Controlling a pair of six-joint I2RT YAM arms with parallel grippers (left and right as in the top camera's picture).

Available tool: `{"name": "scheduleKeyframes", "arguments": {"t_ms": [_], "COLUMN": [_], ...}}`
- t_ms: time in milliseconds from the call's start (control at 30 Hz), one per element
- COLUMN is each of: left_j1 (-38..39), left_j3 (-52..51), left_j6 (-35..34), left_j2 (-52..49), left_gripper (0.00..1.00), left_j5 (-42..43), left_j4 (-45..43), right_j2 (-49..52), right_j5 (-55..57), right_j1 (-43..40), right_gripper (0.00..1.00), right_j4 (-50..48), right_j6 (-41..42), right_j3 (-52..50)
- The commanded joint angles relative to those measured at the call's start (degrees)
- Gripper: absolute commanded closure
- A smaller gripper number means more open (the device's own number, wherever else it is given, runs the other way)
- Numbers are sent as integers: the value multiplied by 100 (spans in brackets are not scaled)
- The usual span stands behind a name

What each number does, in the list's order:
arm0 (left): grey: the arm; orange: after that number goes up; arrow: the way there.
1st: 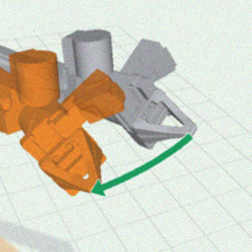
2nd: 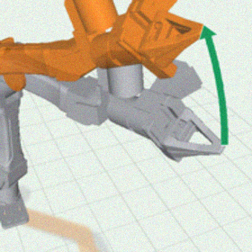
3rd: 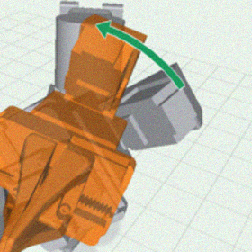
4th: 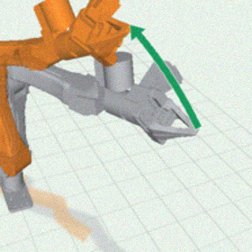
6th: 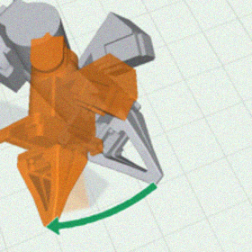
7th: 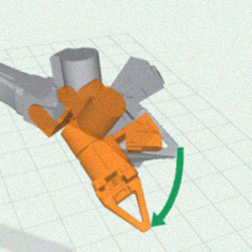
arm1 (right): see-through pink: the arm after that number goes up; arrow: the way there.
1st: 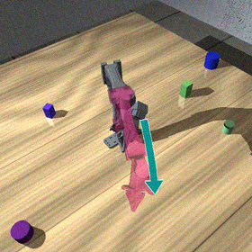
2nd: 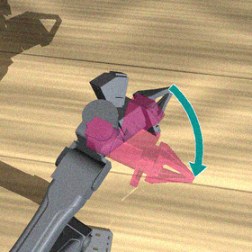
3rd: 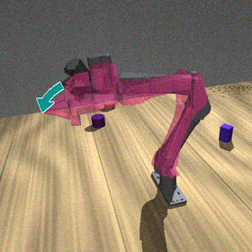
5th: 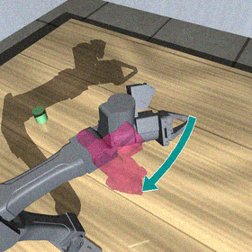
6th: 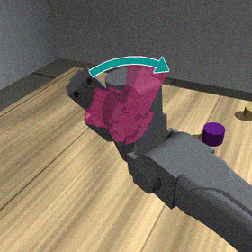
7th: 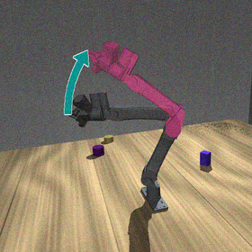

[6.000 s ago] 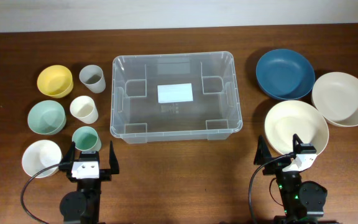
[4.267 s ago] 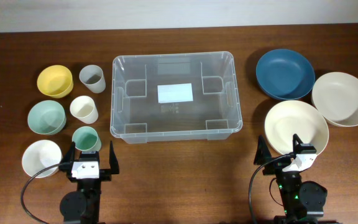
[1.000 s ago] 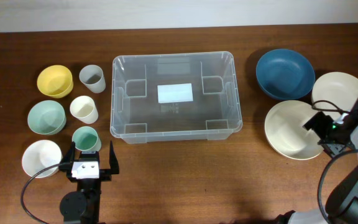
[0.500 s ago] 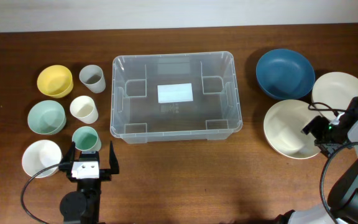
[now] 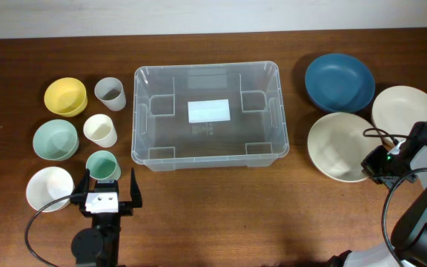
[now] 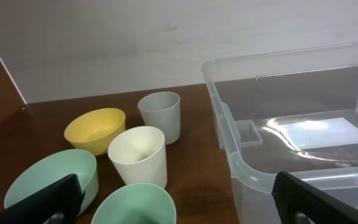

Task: Pack container
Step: 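Grasp the cream bowl rim with the right gripper and lift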

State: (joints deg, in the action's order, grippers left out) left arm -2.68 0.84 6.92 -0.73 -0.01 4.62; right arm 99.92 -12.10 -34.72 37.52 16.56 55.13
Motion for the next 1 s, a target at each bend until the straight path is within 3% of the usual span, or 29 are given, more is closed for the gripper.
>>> {"name": "scheduleKeyframes", "arguments": {"t_ms": [0, 600, 967], "left_j1": [-26, -26, -26], "left_j3": [-33, -33, -33], "left_j6": [92, 92, 92], "left_j2": [44, 44, 44], "left_gripper": [0, 1, 1], "left_j5": [-17, -17, -17], "left_j4": [13, 13, 13], "right_j2": [96, -411, -1609], "right_j5": [243, -970, -4059], "right_j1": [15, -245, -1493], "right_gripper": [96, 96, 96], "right_j4": [-35, 391, 876], "right_j6": [42, -162, -1355], "right_j3": [-216, -221, -221]}}
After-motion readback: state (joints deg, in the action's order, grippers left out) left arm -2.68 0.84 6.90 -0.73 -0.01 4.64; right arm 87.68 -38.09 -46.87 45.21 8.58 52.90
